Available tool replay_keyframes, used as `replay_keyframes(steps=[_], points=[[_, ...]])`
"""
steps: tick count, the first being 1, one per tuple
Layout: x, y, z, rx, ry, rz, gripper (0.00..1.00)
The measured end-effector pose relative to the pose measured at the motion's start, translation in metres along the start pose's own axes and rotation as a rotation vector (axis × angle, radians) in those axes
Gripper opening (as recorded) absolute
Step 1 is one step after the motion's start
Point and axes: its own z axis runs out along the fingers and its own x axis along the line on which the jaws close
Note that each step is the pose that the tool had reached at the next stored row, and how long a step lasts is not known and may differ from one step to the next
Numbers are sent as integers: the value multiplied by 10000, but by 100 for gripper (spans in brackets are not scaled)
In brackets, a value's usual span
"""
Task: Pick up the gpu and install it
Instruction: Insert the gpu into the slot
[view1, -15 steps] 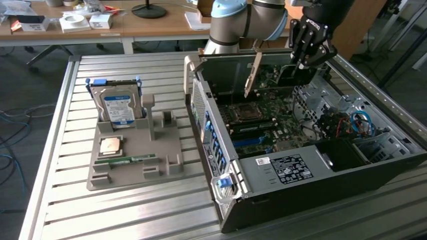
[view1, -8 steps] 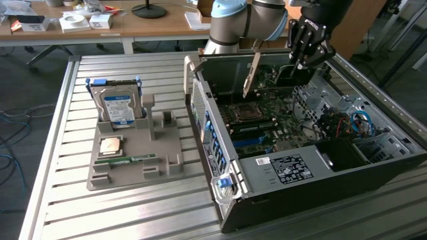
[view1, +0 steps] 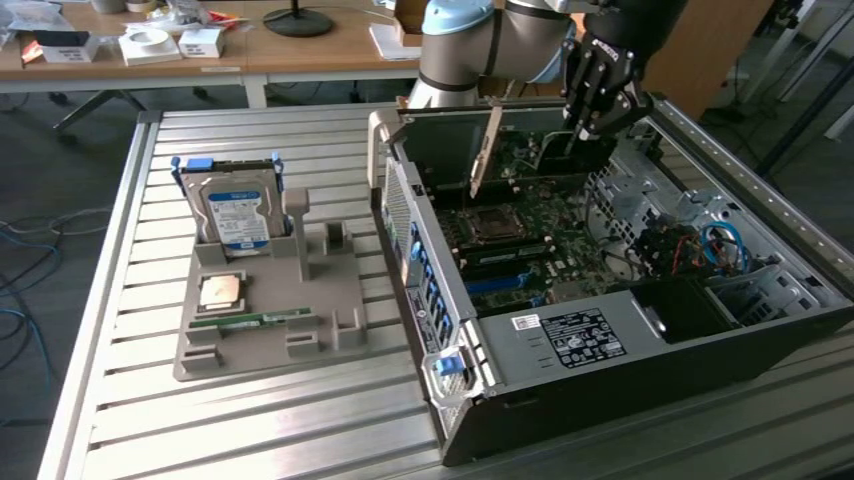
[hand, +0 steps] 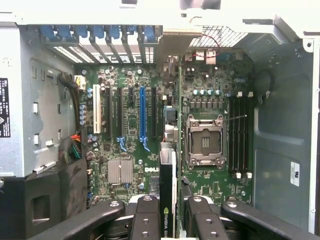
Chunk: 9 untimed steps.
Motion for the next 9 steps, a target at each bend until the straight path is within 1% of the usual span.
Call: replay_keyframes(steps=[3, 9], points=[[0, -1, 12, 1, -3, 0, 26], [2, -2, 76, 0, -1, -1, 26]])
